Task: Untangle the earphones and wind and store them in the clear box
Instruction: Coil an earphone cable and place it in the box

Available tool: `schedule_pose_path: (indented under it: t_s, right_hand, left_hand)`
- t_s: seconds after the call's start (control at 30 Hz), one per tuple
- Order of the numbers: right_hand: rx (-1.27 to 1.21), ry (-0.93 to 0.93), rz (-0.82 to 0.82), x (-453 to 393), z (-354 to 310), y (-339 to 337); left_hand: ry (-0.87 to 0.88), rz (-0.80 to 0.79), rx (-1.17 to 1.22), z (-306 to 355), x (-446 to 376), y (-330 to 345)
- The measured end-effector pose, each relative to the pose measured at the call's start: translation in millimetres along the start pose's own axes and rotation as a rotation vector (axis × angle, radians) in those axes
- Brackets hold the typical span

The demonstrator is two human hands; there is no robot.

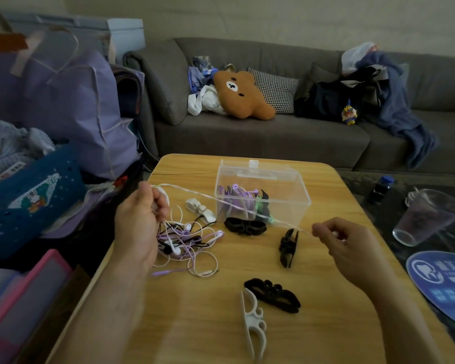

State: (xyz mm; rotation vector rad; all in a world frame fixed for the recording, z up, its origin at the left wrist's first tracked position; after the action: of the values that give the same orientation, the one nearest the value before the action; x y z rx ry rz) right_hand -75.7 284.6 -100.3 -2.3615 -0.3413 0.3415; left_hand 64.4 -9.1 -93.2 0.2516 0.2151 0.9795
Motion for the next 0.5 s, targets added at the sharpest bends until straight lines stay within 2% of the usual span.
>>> schedule_pose_path:
  t_s: [0.07, 0.17, 0.27, 0.37, 0.5]
  right_hand:
    - [0.008, 0.045, 0.043, -3, 4, -1]
    - [0.049, 0.063, 0.150, -4, 6, 0]
    - [-0.030, -0.045, 0.277, 3, -8, 5]
    - [-0.209, -0.262, 0.112, 21, -39, 21]
    - [-0.309, -0.485, -0.089, 39, -70, 45]
  left_hand:
    - [0.028, -0.054, -0.095, -1, 2, 1]
    - [0.065, -0.232, -0.230, 0, 13, 8]
    - [0.065, -0.412, -0.288, 5, 28, 18]
    - [0.005, -0.537, -0.276, 5, 45, 30]
    - [0.019, -0.725, -0.379, 0, 59, 40]
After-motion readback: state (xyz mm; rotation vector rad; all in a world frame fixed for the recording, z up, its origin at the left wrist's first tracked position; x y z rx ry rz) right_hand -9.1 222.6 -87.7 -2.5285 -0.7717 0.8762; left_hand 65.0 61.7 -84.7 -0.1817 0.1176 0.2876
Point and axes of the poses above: each hand's wrist, its own x-axis away from the middle knuckle, its own y-axis out of the palm, z = x × y, the point moved 1 cm from there along -x, towards the middle knuckle, and after that the axes turned 2 degrees about z, right-handed, at the moved point
